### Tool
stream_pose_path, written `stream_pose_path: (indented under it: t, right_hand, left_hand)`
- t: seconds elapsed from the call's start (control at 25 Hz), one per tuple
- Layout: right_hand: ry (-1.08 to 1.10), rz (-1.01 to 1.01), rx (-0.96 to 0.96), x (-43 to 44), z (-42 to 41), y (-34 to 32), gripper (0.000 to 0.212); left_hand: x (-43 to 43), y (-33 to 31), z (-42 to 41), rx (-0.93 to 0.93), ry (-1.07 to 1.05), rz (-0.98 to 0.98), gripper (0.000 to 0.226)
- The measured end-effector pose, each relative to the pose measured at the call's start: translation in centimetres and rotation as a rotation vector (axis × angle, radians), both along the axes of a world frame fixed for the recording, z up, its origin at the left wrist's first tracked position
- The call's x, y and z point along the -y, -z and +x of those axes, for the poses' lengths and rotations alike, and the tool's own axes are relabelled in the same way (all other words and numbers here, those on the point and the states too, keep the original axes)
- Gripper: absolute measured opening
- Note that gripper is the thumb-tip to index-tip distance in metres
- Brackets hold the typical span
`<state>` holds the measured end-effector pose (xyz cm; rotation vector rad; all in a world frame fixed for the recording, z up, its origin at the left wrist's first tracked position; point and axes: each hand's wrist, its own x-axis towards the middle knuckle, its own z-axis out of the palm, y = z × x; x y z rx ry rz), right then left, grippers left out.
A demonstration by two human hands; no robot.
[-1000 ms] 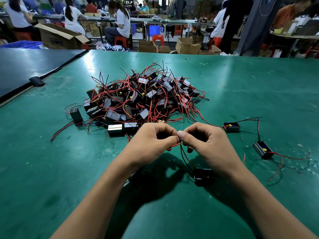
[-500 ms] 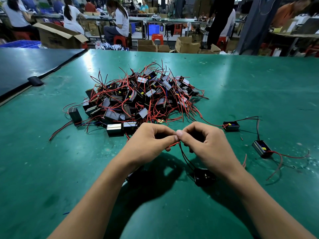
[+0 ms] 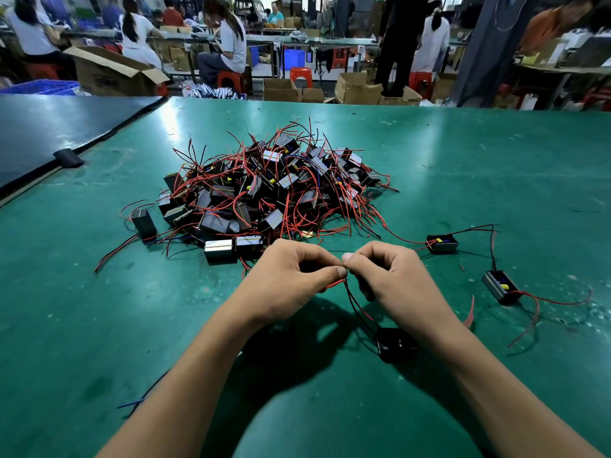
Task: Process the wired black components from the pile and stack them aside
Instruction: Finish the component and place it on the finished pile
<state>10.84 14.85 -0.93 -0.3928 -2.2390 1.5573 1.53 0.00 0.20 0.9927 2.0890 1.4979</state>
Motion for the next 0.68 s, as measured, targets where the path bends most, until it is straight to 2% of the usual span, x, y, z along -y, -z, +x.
stream_pose_path:
  t: [0.16,0.32,0.68]
  right_hand:
    - [-0.141,0.004,-0.119,-0.4,0.4,-0.1,0.001]
    - [-0.207,0.090,-0.078,-1.5,0.7,-0.1,0.012]
    - [-0.179,0.147,-0.059,-1.2,0.6,-0.2,0.006]
  left_hand:
    - [0.4,-0.1,-0.4,0.035,-0.008,0.033,0.009]
    - [0.6,-0.4,-0.5,0.040,-0.004,0.026,0.010]
    - [0.7,-0.5,-0.4,0.033,0.017,-0.002,0.007]
